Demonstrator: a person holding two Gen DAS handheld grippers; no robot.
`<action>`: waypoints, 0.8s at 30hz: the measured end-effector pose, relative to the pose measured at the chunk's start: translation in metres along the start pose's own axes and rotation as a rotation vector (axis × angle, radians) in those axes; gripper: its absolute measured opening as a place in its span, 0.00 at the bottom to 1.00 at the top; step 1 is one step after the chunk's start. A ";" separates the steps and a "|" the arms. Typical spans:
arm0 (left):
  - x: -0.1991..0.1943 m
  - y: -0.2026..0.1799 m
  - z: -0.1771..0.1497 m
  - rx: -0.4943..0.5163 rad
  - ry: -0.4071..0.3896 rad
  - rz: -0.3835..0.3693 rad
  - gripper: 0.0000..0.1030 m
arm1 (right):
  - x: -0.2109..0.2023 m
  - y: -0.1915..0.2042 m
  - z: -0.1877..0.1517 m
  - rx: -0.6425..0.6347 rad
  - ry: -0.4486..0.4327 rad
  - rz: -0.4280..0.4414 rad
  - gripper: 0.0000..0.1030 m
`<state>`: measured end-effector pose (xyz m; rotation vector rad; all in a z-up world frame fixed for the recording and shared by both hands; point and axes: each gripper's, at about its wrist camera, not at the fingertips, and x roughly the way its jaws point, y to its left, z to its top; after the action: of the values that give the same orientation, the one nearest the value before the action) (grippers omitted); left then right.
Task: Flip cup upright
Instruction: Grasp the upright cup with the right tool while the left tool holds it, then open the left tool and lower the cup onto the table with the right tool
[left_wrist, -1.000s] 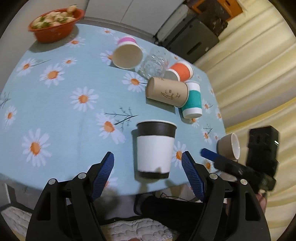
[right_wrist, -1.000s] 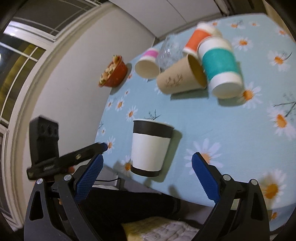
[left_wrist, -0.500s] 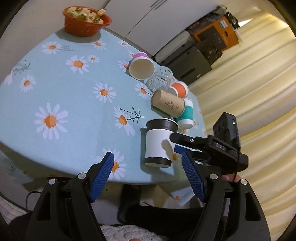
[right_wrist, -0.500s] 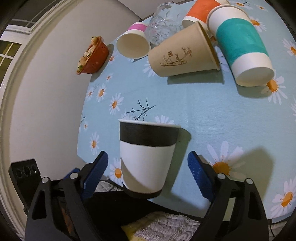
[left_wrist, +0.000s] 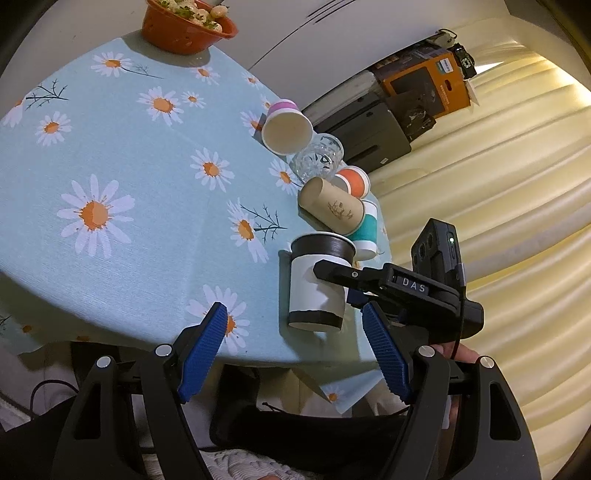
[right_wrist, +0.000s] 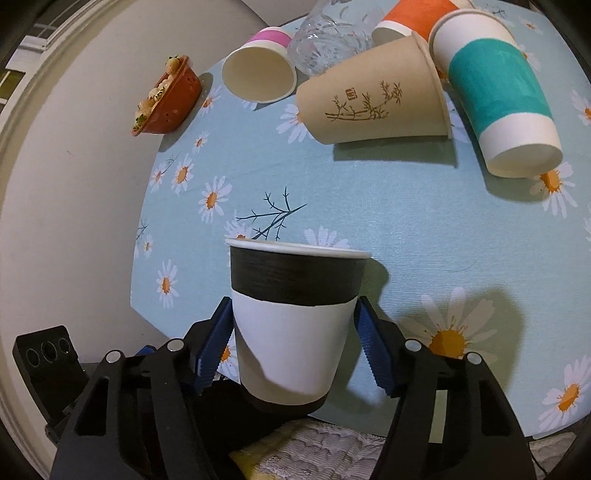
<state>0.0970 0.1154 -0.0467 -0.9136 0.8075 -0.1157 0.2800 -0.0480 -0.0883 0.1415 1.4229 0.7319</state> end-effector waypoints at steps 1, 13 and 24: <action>0.000 0.001 0.000 0.001 0.001 -0.002 0.72 | -0.001 0.001 -0.001 -0.001 -0.003 -0.004 0.64; -0.004 0.006 -0.002 0.022 -0.034 -0.015 0.72 | -0.043 0.038 -0.041 -0.192 -0.347 -0.113 0.64; -0.013 0.015 0.003 0.022 -0.096 0.011 0.72 | -0.038 0.059 -0.101 -0.345 -0.759 -0.235 0.64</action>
<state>0.0860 0.1321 -0.0491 -0.8877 0.7202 -0.0704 0.1658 -0.0560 -0.0443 -0.0217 0.5682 0.6211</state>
